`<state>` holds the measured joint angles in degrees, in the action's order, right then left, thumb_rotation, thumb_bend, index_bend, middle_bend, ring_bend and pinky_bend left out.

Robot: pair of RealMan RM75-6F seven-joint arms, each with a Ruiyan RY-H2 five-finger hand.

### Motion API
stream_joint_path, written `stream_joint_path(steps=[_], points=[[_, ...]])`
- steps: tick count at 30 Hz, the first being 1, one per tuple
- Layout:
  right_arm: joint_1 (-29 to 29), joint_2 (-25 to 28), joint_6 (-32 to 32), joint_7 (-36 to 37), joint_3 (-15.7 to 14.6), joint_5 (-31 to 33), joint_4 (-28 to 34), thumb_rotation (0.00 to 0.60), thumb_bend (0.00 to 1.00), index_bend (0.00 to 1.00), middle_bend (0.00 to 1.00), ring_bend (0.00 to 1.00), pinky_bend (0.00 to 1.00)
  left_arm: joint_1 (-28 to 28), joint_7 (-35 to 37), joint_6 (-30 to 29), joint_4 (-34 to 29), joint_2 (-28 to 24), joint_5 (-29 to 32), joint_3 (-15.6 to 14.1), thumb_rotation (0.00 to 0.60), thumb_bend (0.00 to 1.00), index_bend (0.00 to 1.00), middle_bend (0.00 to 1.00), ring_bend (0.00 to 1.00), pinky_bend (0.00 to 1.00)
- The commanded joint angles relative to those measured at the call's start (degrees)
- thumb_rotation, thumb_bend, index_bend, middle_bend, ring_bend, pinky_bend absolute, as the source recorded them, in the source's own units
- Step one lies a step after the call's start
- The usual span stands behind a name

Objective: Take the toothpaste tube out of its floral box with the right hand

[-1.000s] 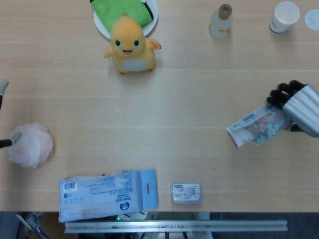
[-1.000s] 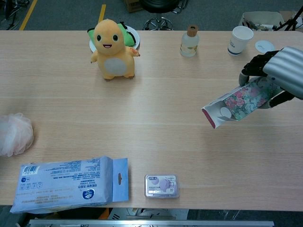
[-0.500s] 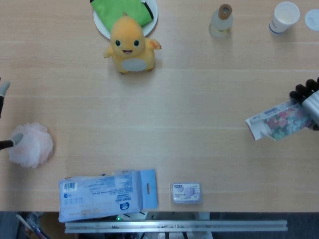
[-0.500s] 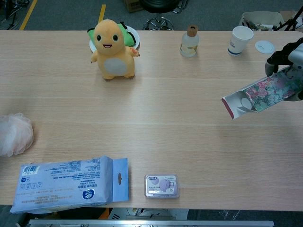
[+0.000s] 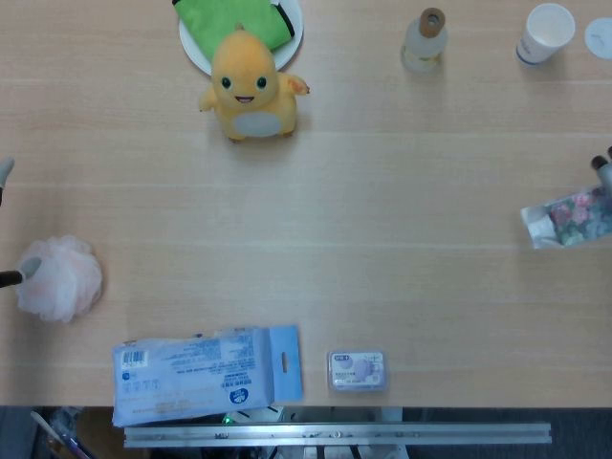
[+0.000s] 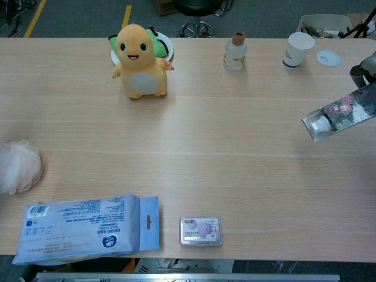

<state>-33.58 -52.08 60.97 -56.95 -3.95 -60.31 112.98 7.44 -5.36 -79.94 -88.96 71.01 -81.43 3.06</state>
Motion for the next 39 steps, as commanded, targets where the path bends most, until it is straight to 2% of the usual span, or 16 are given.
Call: stream_joint_path(steps=[1,6,10,16,21,23,28,30,33,35,39], points=[[-7.1,2.2,2.5,-16.6,2.0,18.0,10.1,0.6,0.03,0.63,0.6,0.45,0.63,-0.1,0.2,0.0,0.3,0.1,0.1,-0.1,0.6,0.0,0.0,0.0,0.0,0.22],[-10.7,0.9,7.8,-23.0,2.3,25.3,12.6,0.6,0.04,0.63,0.6,0.45,0.63,-0.1,0.8,0.1,0.6,0.2,0.3,-0.2,0.6,0.0,0.0,0.0,0.0,0.22],[-12.8,0.0,11.0,-25.7,2.4,28.6,13.7,0.6,0.04,0.63,0.6,0.45,0.63,-0.3,1.1,0.0,0.8,0.2,0.3,-0.3,0.6,0.0,0.0,0.0,0.0,0.22],[-13.4,-0.1,14.2,-25.3,1.9,28.3,14.4,0.6,0.04,0.63,0.6,0.45,0.63,-0.3,1.4,0.0,1.0,0.3,0.4,-0.3,0.6,0.0,0.0,0.0,0.0,0.22],[-11.9,0.0,13.6,-20.8,0.7,24.0,13.4,0.6,0.04,0.62,0.58,0.44,0.62,-0.4,1.5,-0.2,1.2,0.5,0.4,-0.4,0.6,0.0,0.0,0.0,0.0,0.22],[-10.6,-0.4,12.4,-17.2,0.0,20.3,11.6,0.6,0.04,0.56,0.52,0.39,0.59,-0.4,1.4,-0.2,1.2,0.5,0.4,-0.4,0.6,0.0,0.0,0.0,0.0,0.22],[-8.4,-1.0,9.3,-9.6,-0.8,14.9,7.7,0.6,0.0,0.2,0.25,0.16,0.4,-0.4,1.2,-0.2,1.0,0.5,0.5,-0.4,0.6,0.0,0.0,0.0,0.0,0.22],[-7.8,-1.3,8.2,-6.9,-0.9,13.3,6.2,0.6,0.0,0.08,0.17,0.1,0.35,-0.4,1.0,-0.2,0.9,0.4,0.5,-0.4,0.6,0.0,0.0,0.0,0.0,0.22],[-7.1,-1.5,7.2,-3.7,-0.7,11.0,4.9,0.6,0.0,0.0,0.06,0.03,0.3,-0.3,0.9,-0.1,0.8,0.4,0.7,-0.3,0.6,0.0,0.0,0.0,0.0,0.22],[-6.4,-1.8,6.8,-0.4,-0.4,8.2,3.8,0.6,0.0,0.0,0.01,0.01,0.28,-0.4,0.9,-0.1,0.8,0.4,0.7,-0.3,0.6,0.0,0.0,0.0,0.0,0.22],[-4.3,-3.0,7.8,6.6,0.4,0.7,1.1,0.6,0.0,0.0,0.0,0.0,0.27,-0.4,1.1,-0.2,0.8,0.5,0.7,-0.3,0.6,0.0,0.0,0.0,0.0,0.22]])
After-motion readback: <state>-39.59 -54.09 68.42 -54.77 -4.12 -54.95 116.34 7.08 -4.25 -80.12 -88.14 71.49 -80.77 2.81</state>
